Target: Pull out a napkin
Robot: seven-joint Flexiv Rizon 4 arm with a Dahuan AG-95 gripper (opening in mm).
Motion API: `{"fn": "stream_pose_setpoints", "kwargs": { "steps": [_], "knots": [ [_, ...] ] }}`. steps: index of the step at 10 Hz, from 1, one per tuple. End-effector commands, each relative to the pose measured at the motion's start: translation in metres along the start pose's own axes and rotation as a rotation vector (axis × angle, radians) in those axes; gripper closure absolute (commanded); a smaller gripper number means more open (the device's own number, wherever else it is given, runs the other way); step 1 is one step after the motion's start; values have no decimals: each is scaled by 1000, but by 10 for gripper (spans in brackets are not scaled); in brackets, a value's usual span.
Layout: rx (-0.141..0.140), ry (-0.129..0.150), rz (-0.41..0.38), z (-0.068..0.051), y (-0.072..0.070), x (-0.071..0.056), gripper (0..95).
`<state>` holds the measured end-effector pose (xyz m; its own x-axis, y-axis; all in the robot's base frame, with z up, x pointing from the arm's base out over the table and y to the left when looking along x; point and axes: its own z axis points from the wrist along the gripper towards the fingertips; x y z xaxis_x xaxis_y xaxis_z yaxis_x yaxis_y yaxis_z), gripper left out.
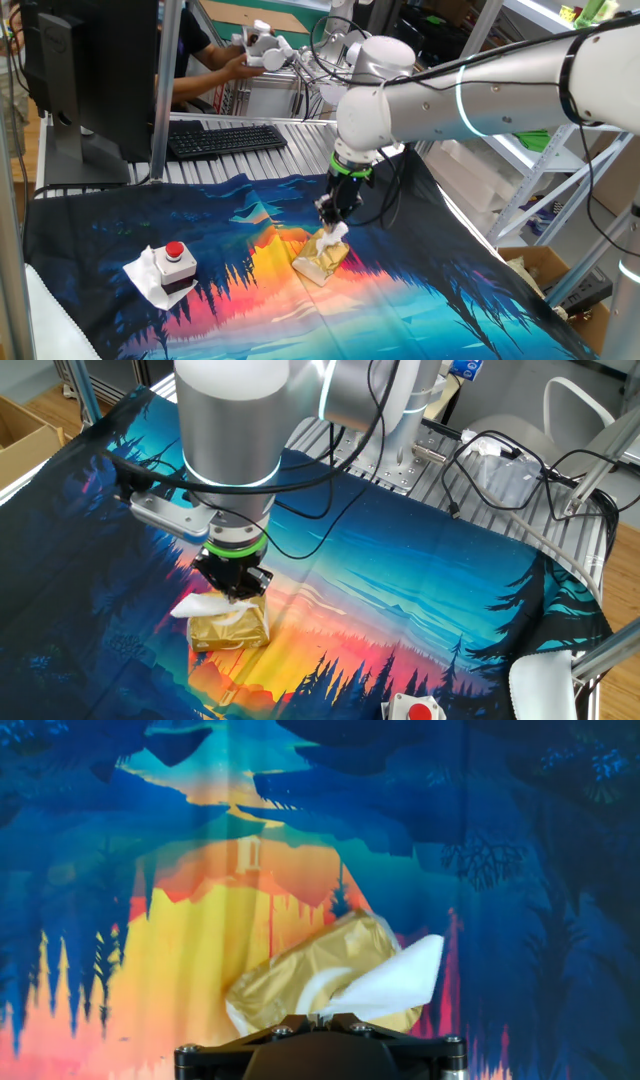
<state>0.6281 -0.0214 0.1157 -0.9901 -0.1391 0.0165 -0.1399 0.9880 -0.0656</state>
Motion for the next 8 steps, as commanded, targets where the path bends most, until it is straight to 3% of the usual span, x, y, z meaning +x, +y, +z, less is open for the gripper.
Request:
{"fn": "stream_pose_setpoints", "kwargs": {
  "steps": [1,4,6,8],
  "knots": [
    [10,14,1,-12,2,-4,950],
    [26,35,1,-33,3,-4,950],
    [36,59,-3,-53,-2,-2,950],
    [59,66,-8,-66,-1,-1,950]
  ]
}}
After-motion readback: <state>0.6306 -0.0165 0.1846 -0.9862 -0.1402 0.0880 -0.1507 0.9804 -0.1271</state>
